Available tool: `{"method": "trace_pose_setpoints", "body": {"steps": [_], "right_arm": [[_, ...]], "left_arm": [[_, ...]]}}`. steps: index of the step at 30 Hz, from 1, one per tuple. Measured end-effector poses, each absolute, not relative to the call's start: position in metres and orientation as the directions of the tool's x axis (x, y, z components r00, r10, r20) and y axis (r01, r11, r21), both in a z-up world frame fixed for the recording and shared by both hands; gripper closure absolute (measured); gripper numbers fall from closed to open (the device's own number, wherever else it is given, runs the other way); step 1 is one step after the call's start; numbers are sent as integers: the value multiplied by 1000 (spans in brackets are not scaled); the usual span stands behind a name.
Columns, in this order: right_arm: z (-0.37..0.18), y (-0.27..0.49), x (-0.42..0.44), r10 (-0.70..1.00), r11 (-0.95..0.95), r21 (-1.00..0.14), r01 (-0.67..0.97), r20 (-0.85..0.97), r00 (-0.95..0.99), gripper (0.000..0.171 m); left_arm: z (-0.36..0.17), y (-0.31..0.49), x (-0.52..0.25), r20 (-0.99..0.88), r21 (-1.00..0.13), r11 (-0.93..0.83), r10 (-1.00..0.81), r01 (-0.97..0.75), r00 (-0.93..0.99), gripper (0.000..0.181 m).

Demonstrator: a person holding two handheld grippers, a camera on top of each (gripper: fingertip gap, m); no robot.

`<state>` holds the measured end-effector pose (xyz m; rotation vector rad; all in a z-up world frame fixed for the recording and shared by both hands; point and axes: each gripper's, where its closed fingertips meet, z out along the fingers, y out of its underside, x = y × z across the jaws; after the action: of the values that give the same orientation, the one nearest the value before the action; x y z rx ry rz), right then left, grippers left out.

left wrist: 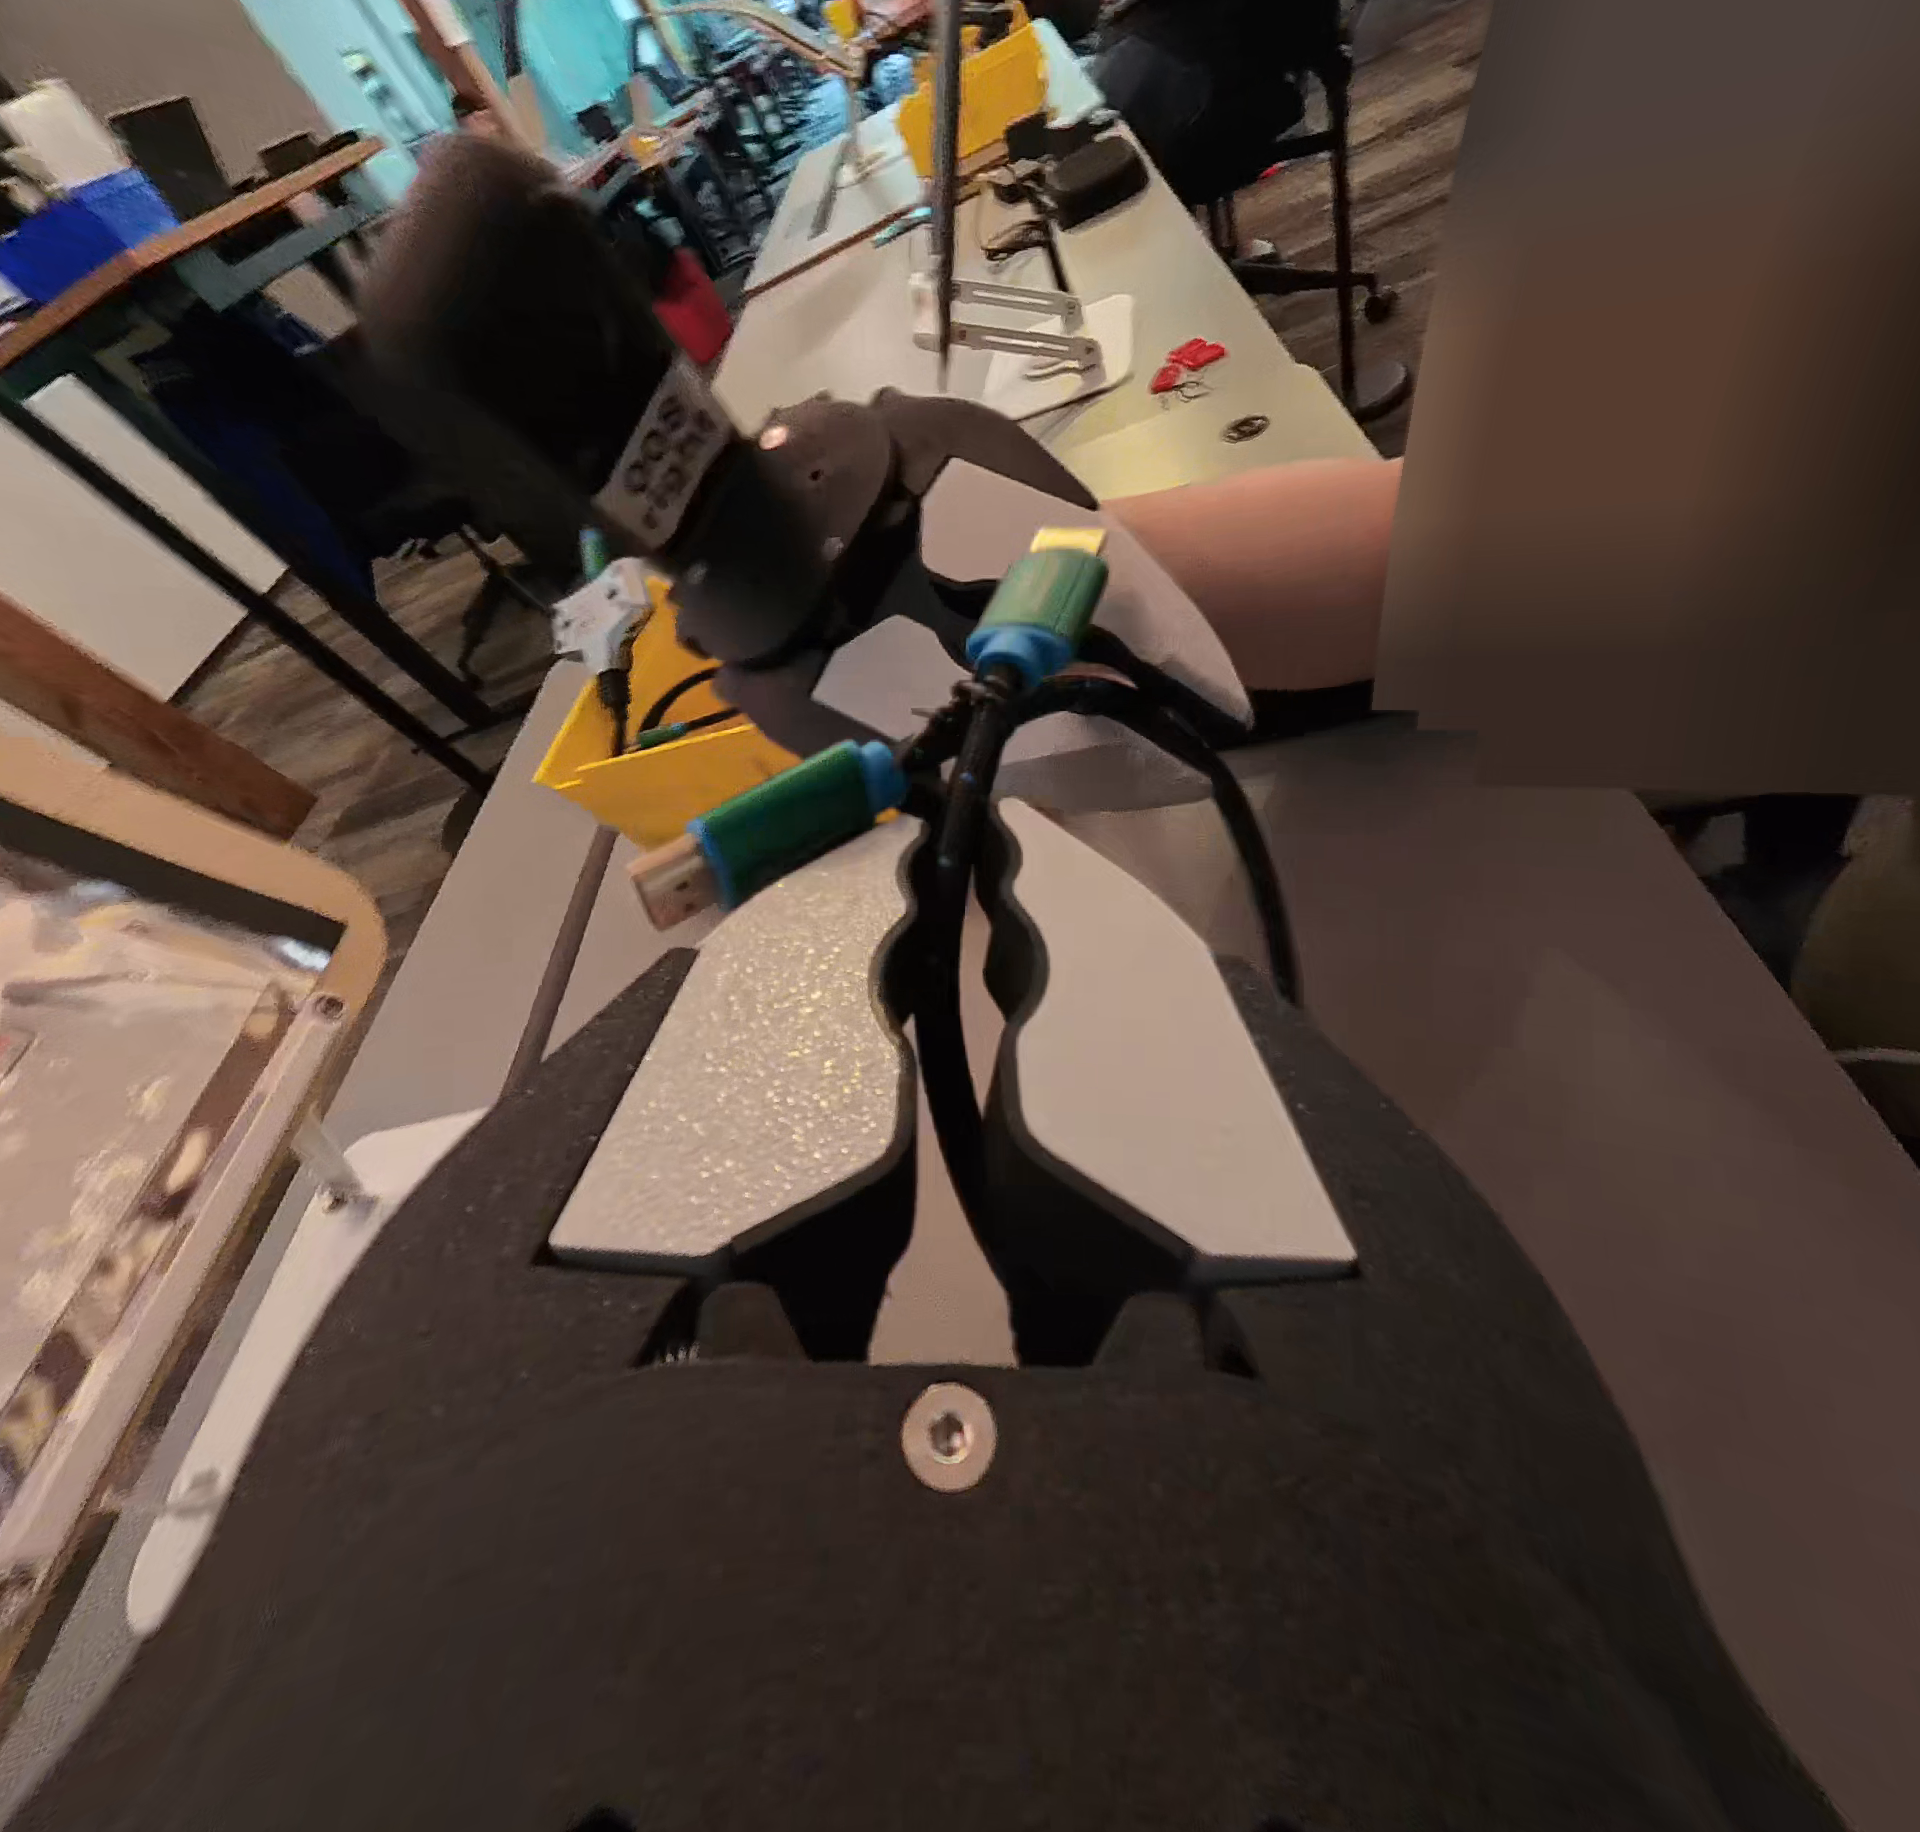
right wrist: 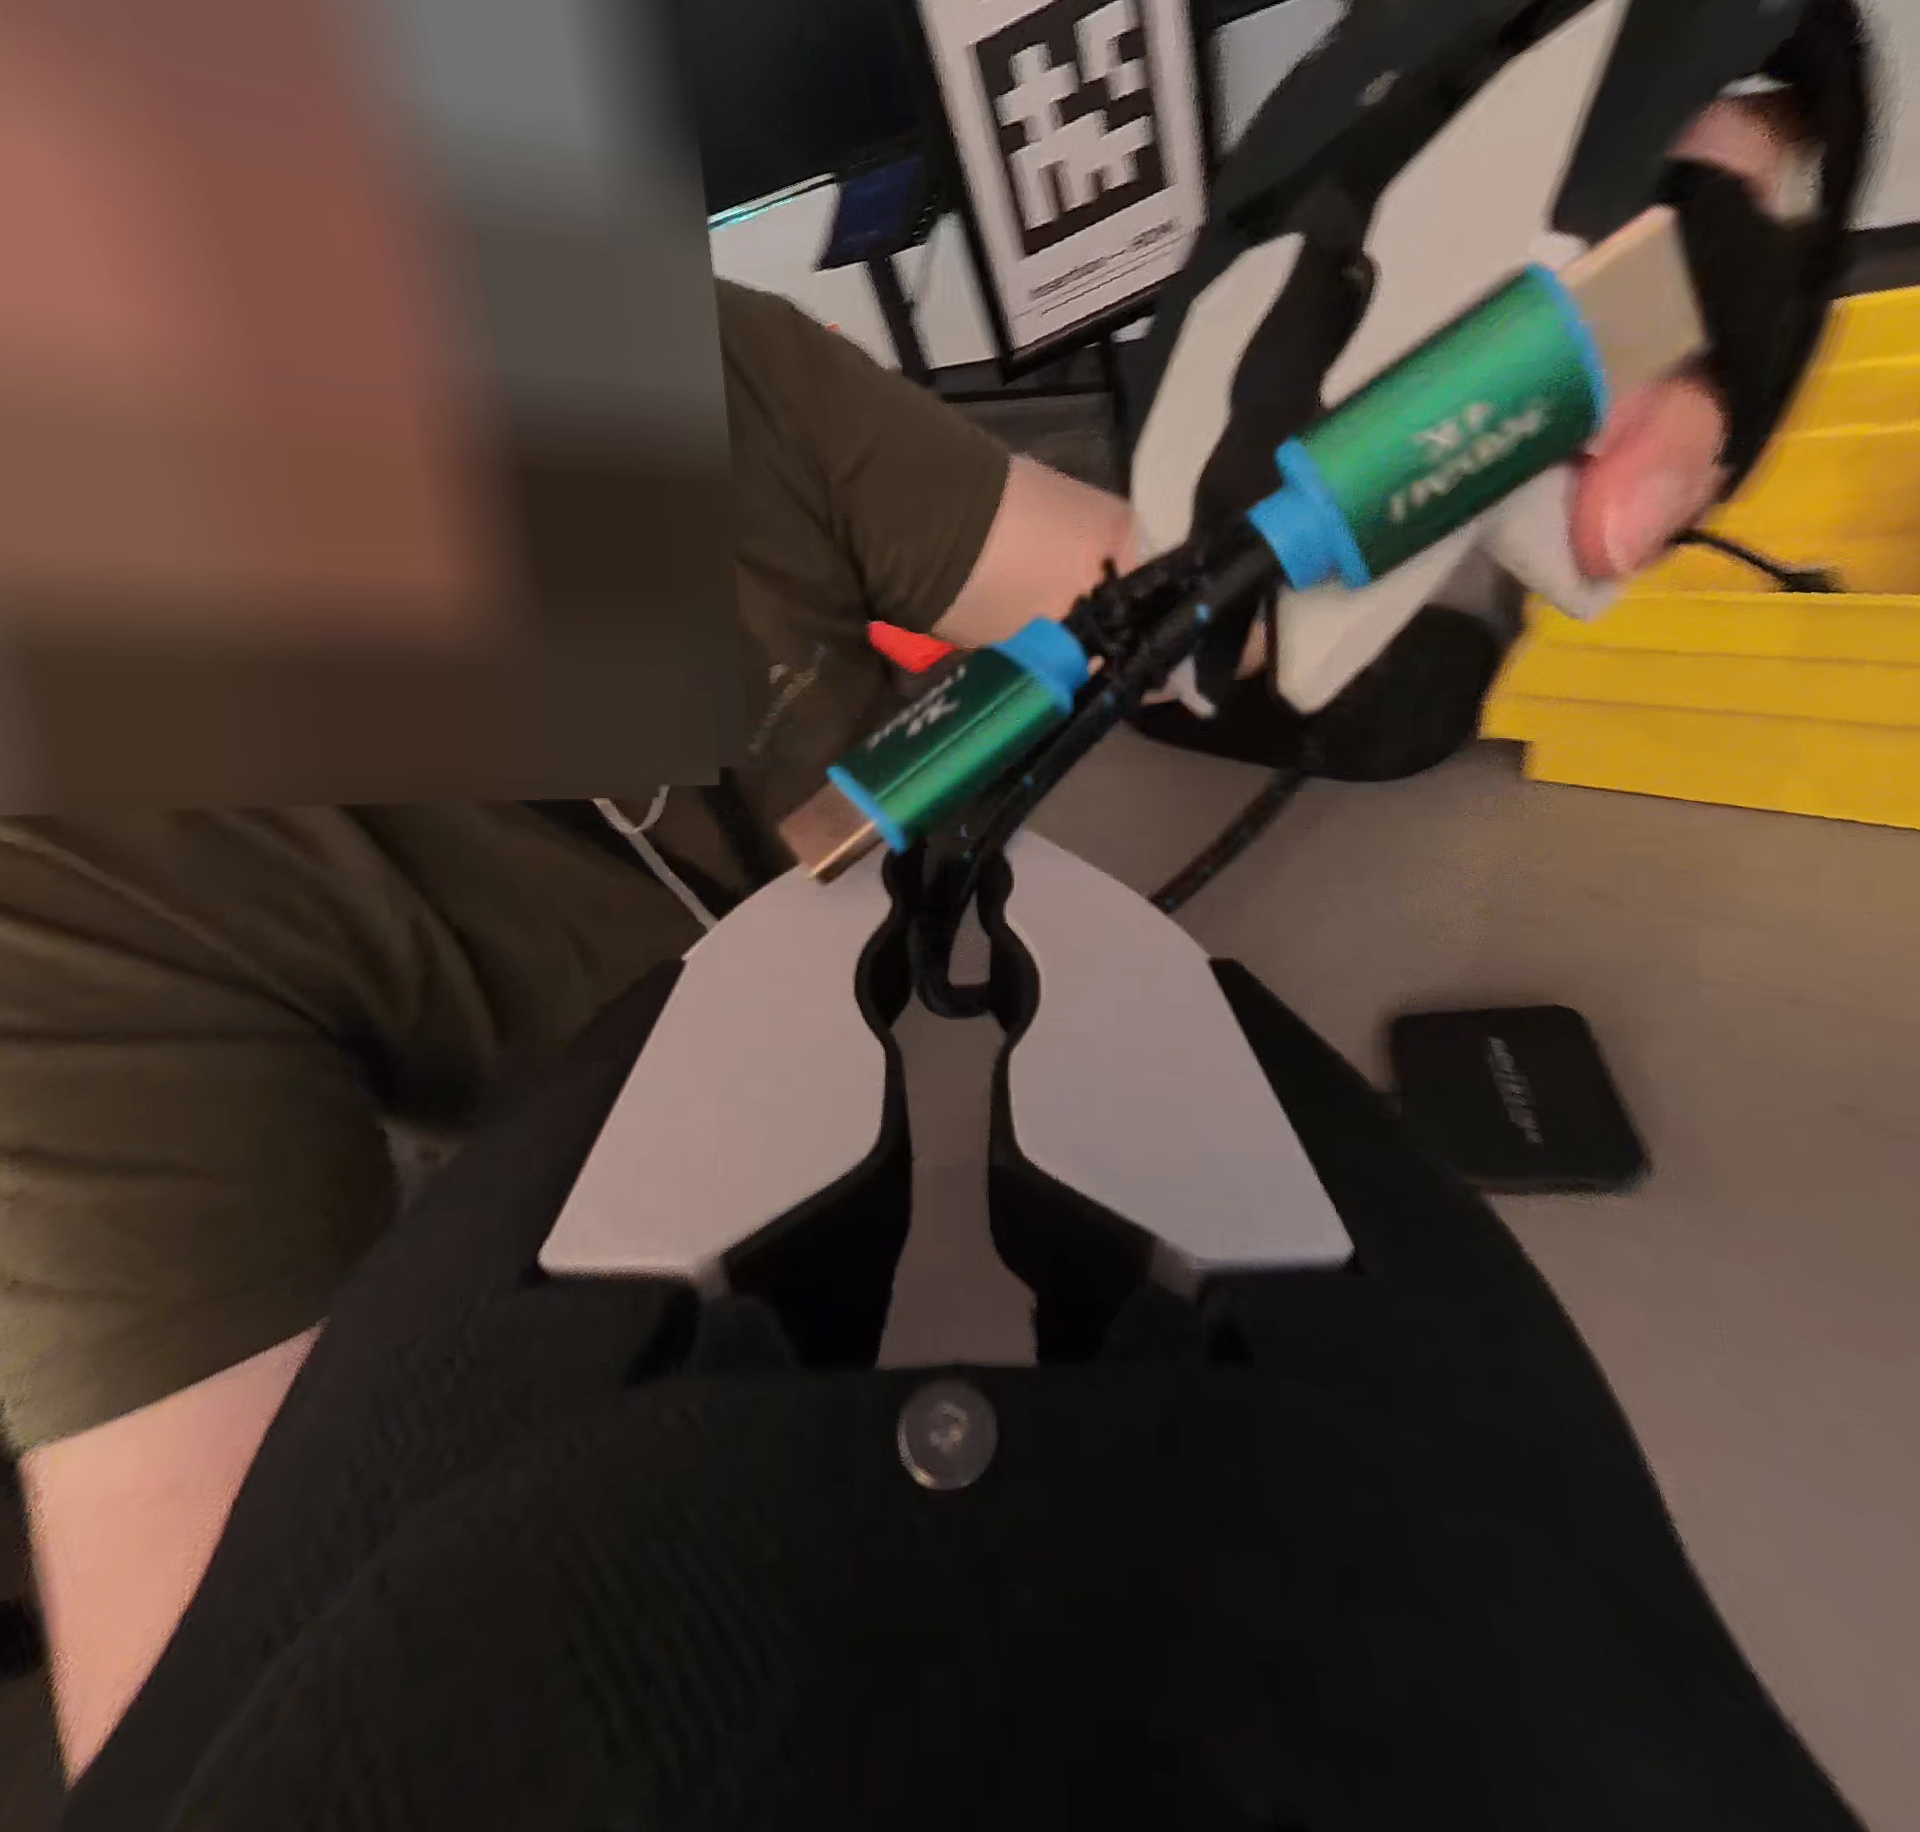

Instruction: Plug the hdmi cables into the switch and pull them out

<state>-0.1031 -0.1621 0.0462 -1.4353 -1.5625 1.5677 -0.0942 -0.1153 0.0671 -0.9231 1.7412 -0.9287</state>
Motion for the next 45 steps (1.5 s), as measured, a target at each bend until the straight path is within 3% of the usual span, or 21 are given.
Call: {"method": "trace_pose_setpoints", "body": {"steps": [4, 8, 13, 15, 19, 20, 24, 30, 35, 40, 45], "right_arm": [[59, -119, -89, 982, -170, -955, 243, -184, -33, 139], [91, -82, -68, 949, -33, -980, 195, 30, 313, 120], [101, -74, -74, 823, 159, -934, 321, 305, 479, 115], [91, -73, -86, 853, 124, -937, 327, 269, 448, 115], [96, -83, -103, 929, 59, -982, 178, 119, 351, 153], [96, -82, -101, 931, 41, -983, 177, 102, 350, 155], [90, -75, -85, 896, 66, -955, 290, 184, 405, 157], [75, -87, -89, 824, 225, -809, 543, 455, 338, 157], [55, -94, -103, 828, 243, -733, 635, 498, 258, 157], [43, -98, -107, 852, 246, -707, 663, 484, 201, 157], [43, -103, -106, 885, 235, -745, 624, 430, 180, 157]], "left_arm": [[78, -90, -97, -416, -877, 438, -898, -200, -143, 175], [83, -67, -100, -515, -827, 491, -857, -275, 18, 174], [98, -69, -96, -556, -820, 523, -824, -232, 107, 174], [105, -72, -95, -558, -826, 531, -818, -191, 139, 174], [93, -79, -88, -514, -844, 488, -854, -222, 80, 174], [91, -80, -87, -498, -852, 471, -864, -229, 74, 174], [91, -88, -101, -458, -860, 449, -889, -244, -21, 163], [121, -97, -128, -539, -837, 533, -842, -124, 19, 168], [75, -109, -109, -591, -744, 602, -796, -291, -135, 141], [60, -114, -101, -607, -715, 635, -772, -292, -192, 165], [60, -118, -102, -604, -718, 644, -765, -264, -223, 174]]}}
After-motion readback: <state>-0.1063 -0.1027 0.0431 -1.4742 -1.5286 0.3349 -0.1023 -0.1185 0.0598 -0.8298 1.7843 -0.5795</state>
